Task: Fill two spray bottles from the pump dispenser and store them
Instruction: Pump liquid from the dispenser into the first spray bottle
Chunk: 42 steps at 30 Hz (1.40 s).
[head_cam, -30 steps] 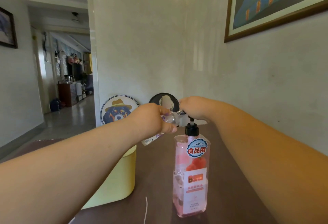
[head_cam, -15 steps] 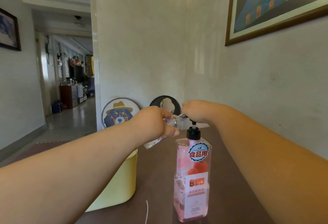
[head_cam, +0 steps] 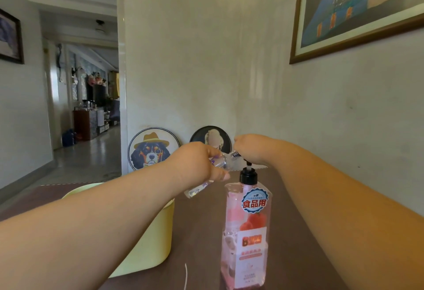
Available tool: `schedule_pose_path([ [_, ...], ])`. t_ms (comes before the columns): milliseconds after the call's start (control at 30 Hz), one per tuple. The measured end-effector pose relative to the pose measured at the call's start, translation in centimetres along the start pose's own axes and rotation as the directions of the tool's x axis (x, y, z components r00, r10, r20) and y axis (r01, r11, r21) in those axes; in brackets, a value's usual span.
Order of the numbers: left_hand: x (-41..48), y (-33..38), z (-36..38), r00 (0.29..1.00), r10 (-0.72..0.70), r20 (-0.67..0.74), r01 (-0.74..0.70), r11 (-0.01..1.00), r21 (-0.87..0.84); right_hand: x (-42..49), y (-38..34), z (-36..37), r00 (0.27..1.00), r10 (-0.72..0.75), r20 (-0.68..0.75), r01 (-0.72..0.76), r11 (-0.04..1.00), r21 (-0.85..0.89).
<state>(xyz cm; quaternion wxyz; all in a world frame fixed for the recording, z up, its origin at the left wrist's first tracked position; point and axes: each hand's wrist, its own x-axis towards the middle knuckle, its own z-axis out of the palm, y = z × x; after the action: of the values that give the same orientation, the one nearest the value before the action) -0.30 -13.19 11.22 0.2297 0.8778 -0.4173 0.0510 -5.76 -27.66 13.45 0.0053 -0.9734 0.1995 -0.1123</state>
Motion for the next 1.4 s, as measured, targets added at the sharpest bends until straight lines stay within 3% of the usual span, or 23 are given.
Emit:
schedule_pose_path([
  [133,-0.2,-0.3,0.7,0.999,-0.003,0.043,0.001,1.000,0.030,-0.5,-0.6,1.4,0.999,0.005,0.032,-0.001,0.993,-0.117],
  [233,-0.3,-0.5,1.0,0.999,-0.006,0.045,0.005,1.000,0.026,-0.3,-0.5,1.4,0.999,0.035,0.033,-0.035,0.999,-0.016],
  [433,0.1,0.2,-0.3,1.000,0.004,-0.010,-0.004,0.999,0.053,0.2,-0.1,-0.2,0.999,-0.035,-0.010,0.035,0.999,-0.022],
  [600,0.1,-0.3,0.8,0.999,0.000,0.035,-0.001,0.999,0.033,0.1,-0.6,1.4,0.998,-0.017,0.064,0.026,0.990,-0.138],
  [933,0.3,-0.4,0.2,1.000,-0.008,-0.017,0.008,1.000,-0.006,0.2,-0.2,0.1,0.995,-0.090,-0.040,0.086,0.992,-0.094],
  [1067,0.3,-0.6,0.9,1.000,-0.005,0.024,0.005,1.000,0.003,0.1,-0.5,1.2,0.990,-0.124,0.062,0.138,0.940,-0.313],
  [1167,0.1,-0.6,1.3,0.999,-0.007,0.035,0.006,1.000,0.014,-0.2,-0.7,1.6,0.994,-0.078,0.075,0.095,0.957,-0.273],
  [1400,0.2,-0.1,0.3,1.000,-0.005,-0.016,0.005,1.000,-0.021,0.1,-0.1,-0.2,0.985,-0.171,0.011,0.167,0.938,-0.303],
])
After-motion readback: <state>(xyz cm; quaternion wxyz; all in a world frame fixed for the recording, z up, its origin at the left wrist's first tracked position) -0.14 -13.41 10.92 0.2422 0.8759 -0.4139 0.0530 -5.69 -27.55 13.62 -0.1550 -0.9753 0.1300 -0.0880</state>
